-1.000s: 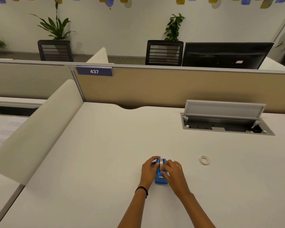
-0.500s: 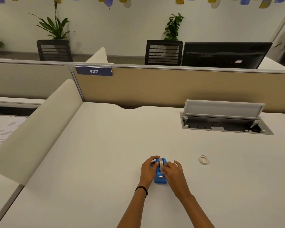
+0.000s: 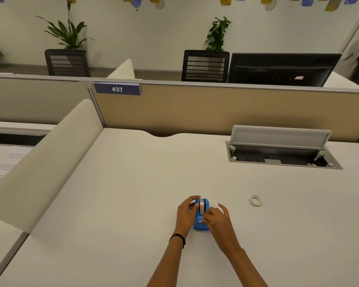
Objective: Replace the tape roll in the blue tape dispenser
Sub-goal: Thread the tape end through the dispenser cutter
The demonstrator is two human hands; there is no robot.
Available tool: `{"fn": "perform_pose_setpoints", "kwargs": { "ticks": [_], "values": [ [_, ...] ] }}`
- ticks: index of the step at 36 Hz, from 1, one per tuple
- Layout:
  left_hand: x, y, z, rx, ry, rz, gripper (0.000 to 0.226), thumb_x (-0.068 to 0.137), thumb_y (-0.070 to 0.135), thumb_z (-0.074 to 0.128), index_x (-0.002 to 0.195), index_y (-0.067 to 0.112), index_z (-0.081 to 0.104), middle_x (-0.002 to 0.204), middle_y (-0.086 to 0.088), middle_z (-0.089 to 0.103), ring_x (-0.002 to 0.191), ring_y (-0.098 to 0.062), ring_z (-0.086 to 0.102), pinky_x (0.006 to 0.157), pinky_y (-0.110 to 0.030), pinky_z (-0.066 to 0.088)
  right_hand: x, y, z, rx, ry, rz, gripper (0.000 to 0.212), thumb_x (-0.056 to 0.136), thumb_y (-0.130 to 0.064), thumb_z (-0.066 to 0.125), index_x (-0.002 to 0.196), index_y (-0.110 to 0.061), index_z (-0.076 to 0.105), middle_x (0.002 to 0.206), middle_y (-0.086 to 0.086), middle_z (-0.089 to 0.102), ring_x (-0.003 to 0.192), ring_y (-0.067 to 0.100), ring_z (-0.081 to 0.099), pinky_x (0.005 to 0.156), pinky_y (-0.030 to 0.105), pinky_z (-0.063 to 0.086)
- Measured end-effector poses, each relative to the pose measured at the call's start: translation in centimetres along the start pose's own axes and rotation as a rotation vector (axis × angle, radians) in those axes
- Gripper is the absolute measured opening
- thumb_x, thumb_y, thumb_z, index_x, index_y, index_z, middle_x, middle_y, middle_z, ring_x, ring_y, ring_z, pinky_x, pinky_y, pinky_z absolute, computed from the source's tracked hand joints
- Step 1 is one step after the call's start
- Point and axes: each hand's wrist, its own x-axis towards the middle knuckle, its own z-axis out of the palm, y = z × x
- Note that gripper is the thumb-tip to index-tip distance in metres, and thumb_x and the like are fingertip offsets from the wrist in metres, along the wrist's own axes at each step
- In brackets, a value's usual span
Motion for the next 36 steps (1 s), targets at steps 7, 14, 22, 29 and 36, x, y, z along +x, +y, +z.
{"fn": "perform_pose_setpoints", "kwargs": {
  "ticks": [7, 14, 22, 29, 36],
  "values": [
    [0.0, 0.0, 0.0, -0.007, 0.0, -0.008, 0.021, 0.089, 0.013, 0.055, 0.107, 0.023, 0.059, 0.108, 0.005, 0.062, 0.097, -0.018, 0.062, 0.078, -0.007, 0.049, -0.4, 0.3, 0.7, -0.051, -0.007, -0.025, 0.021, 0.053, -0.025, 0.084, 0.067, -0.023, 0.069, 0.067, -0.007, 0.071, 0.062, 0.003, 0.064, 0.082, 0.048, 0.051],
    [0.0, 0.1, 0.0, 0.001, -0.001, -0.004, 0.022, 0.089, 0.012, 0.054, 0.108, 0.022, 0.059, 0.11, 0.004, 0.062, 0.098, -0.019, 0.062, 0.079, -0.01, 0.05, -0.4, 0.1, 0.6, -0.04, 0.069, -0.016, 0.064, 0.094, -0.049, 0.016, 0.066, -0.023, 0.068, 0.065, -0.007, 0.07, 0.059, 0.002, 0.064, 0.086, 0.041, 0.051],
    [-0.2, 0.3, 0.0, -0.005, 0.002, 0.005, 0.022, 0.09, 0.011, 0.053, 0.105, 0.025, 0.057, 0.108, 0.006, 0.061, 0.095, -0.017, 0.061, 0.077, -0.004, 0.047, -0.7, 0.1, 0.9, 0.017, 0.118, 0.019, 0.066, 0.094, -0.051, 0.015, 0.068, -0.021, 0.068, 0.066, -0.005, 0.071, 0.06, 0.003, 0.065, 0.109, 0.012, 0.014],
    [-0.1, 0.0, 0.1, 0.005, 0.007, -0.01, 0.023, 0.09, 0.011, 0.053, 0.111, 0.017, 0.059, 0.111, 0.004, 0.061, 0.098, -0.018, 0.061, 0.078, -0.005, 0.047, -0.8, 0.7, 1.8, 0.076, 0.06, 0.045, 0.062, 0.092, -0.053, 0.02, 0.072, -0.02, 0.069, 0.07, -0.006, 0.071, 0.066, 0.003, 0.065, 0.108, 0.011, 0.013],
    [-0.2, 0.1, 0.1, -0.006, 0.011, -0.01, 0.023, 0.089, 0.012, 0.054, 0.111, 0.016, 0.059, 0.11, 0.004, 0.061, 0.095, -0.018, 0.062, 0.076, -0.003, 0.047, -1.0, 1.2, 2.3, 0.098, 0.008, 0.077, 0.062, 0.091, -0.056, 0.02, 0.077, -0.02, 0.068, 0.075, -0.005, 0.073, 0.071, 0.006, 0.067, 0.107, 0.007, 0.0]
  ]
}}
